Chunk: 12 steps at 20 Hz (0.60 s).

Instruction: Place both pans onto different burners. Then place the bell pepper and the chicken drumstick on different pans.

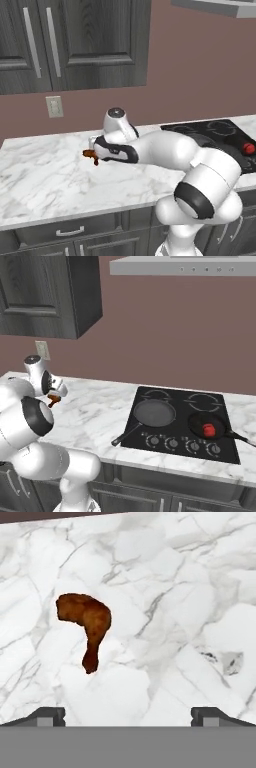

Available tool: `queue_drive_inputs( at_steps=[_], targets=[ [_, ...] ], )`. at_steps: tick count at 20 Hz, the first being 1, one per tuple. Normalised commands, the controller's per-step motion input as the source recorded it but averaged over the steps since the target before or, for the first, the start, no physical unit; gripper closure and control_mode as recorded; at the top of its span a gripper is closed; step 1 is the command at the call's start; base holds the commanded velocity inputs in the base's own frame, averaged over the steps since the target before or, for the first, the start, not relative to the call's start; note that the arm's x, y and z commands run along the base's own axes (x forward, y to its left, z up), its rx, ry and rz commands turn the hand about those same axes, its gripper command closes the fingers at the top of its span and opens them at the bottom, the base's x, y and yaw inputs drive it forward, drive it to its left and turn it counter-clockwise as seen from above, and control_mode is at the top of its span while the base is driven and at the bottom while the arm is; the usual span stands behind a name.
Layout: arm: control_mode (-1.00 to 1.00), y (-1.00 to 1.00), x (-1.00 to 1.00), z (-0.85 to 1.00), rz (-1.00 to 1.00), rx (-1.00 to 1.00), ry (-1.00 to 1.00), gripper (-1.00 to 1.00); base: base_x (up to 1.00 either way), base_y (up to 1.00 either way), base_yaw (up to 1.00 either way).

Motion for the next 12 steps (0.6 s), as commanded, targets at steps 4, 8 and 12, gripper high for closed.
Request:
queue_drive_inputs(
  at_steps=[4, 8, 12],
  targets=[
    [-1.00, 0.31, 0.40, -0.30, 0.00, 0.00, 0.00, -1.00, 0.00, 0.00, 0.00],
    [-1.00, 0.23, 0.38, -0.29, 0.00, 0.00, 0.00, -1.00, 0.00, 0.00, 0.00],
    [-1.00, 0.10, 0.45, -0.23, 0.00, 0.00, 0.00, -1.00, 0.00, 0.00, 0.00]
  ],
)
